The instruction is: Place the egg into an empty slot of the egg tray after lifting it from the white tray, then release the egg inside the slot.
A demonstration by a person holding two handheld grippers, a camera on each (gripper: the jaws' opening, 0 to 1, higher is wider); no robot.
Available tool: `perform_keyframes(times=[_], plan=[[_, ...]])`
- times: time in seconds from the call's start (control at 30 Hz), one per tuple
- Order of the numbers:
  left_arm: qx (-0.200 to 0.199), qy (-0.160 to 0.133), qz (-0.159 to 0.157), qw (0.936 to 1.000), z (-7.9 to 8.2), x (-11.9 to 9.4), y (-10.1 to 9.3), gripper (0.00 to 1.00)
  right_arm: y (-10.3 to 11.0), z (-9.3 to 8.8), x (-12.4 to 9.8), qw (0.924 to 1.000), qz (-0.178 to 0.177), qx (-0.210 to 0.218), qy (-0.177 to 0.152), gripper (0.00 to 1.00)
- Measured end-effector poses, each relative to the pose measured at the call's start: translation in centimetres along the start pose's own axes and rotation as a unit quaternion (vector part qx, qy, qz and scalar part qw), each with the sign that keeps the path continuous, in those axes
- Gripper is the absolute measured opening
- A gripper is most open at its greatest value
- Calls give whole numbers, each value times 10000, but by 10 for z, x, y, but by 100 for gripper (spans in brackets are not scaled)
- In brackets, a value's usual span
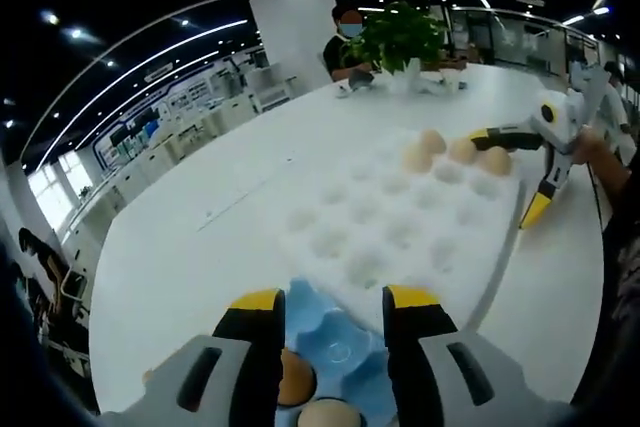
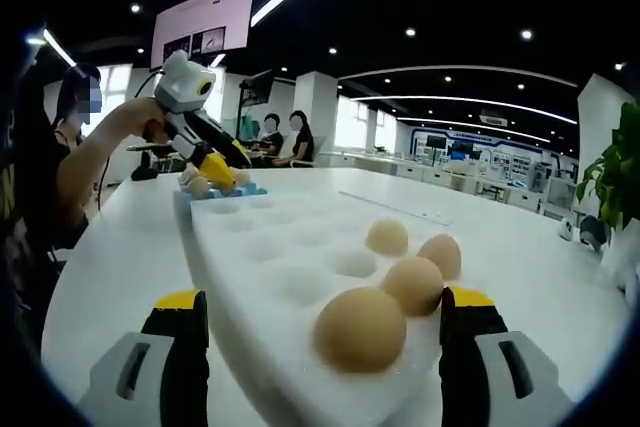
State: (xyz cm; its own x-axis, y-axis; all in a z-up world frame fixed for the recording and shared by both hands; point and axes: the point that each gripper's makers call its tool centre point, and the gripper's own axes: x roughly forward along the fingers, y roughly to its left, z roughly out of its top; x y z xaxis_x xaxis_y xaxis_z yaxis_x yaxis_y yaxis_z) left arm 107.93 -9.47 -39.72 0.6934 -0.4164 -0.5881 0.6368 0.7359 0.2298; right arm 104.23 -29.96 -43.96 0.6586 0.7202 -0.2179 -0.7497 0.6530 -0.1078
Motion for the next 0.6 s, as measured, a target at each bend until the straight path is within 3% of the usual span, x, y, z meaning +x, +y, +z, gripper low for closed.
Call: perform_keyframes(times=[0.6], plan=[[146, -173, -435, 9988, 29, 28, -22, 40, -1, 3, 0, 9998, -15, 164, -107, 100]])
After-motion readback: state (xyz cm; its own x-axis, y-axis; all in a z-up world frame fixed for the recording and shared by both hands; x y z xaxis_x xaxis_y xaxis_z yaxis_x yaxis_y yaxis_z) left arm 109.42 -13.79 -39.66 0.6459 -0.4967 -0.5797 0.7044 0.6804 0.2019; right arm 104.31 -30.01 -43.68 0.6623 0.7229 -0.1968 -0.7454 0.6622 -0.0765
